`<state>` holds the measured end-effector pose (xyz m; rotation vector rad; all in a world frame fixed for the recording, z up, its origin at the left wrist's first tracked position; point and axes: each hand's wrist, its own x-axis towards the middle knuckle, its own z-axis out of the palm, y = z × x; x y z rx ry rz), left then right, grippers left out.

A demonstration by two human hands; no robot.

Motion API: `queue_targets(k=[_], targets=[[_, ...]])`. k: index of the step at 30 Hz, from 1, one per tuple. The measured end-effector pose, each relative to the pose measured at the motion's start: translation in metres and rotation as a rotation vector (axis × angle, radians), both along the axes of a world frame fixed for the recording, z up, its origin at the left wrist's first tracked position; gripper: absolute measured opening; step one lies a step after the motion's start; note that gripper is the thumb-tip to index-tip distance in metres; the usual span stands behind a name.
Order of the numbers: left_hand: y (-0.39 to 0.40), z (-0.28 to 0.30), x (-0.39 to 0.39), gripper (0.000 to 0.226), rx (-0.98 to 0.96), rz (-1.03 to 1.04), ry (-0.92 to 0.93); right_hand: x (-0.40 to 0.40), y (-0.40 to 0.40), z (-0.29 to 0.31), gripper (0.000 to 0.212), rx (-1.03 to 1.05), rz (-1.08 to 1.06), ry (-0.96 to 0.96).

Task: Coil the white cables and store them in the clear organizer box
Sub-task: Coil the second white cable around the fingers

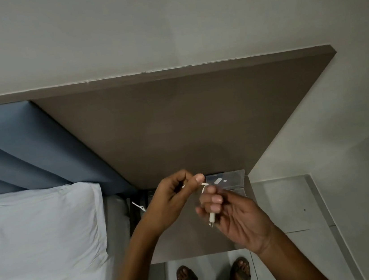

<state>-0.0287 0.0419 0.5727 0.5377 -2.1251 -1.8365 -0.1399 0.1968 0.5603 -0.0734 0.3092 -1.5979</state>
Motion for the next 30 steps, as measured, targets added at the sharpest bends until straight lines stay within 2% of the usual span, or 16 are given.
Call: queue_targets(k=[3,5,7,9,11,13,15,18,22,24,27,30], targets=[[0.019,-0.005,-0.006,0.054,-0.006,0.042,-0.027,0.0,-0.005,0.008,0.02,-0.017,-0.192,-0.162],[0.032,-0.01,-0.005,0.053,-0.056,0.028,-0.073,-0.003,-0.014,0.016,0.024,0.004,-0.317,-0.141],[0.039,-0.016,-0.003,0.049,-0.137,-0.037,-0.133,-0.006,-0.023,0.024,0.03,0.109,-0.445,0.081],[0.04,-0.018,0.001,0.042,-0.22,-0.104,-0.171,-0.009,-0.027,0.022,0.035,0.301,-0.532,0.43],[0.035,-0.014,0.004,0.039,-0.288,-0.142,-0.186,-0.01,-0.024,0.017,0.036,0.47,-0.546,0.799],[0.026,-0.006,0.003,0.039,-0.356,-0.17,-0.18,-0.009,-0.018,0.007,0.034,0.482,-0.482,1.095],[0.015,0.002,0.001,0.033,-0.407,-0.196,-0.158,-0.009,-0.011,-0.001,0.031,0.439,-0.354,1.234],[0.0,0.009,-0.002,0.03,-0.461,-0.193,-0.127,-0.007,-0.004,-0.005,0.024,0.413,-0.19,1.308],[-0.008,0.015,-0.006,0.031,-0.384,-0.188,-0.085,-0.006,0.006,0.007,0.032,0.402,-0.076,1.252],[-0.01,0.016,-0.009,0.031,-0.389,-0.173,-0.069,-0.004,0.008,0.01,0.038,0.348,-0.061,1.108],[-0.008,0.013,-0.013,0.035,-0.259,-0.099,-0.048,-0.005,0.009,0.016,0.037,0.298,-0.026,0.66],[0.001,0.011,-0.019,0.048,-0.084,-0.034,-0.012,-0.005,0.011,0.021,0.031,0.145,-0.055,0.217]])
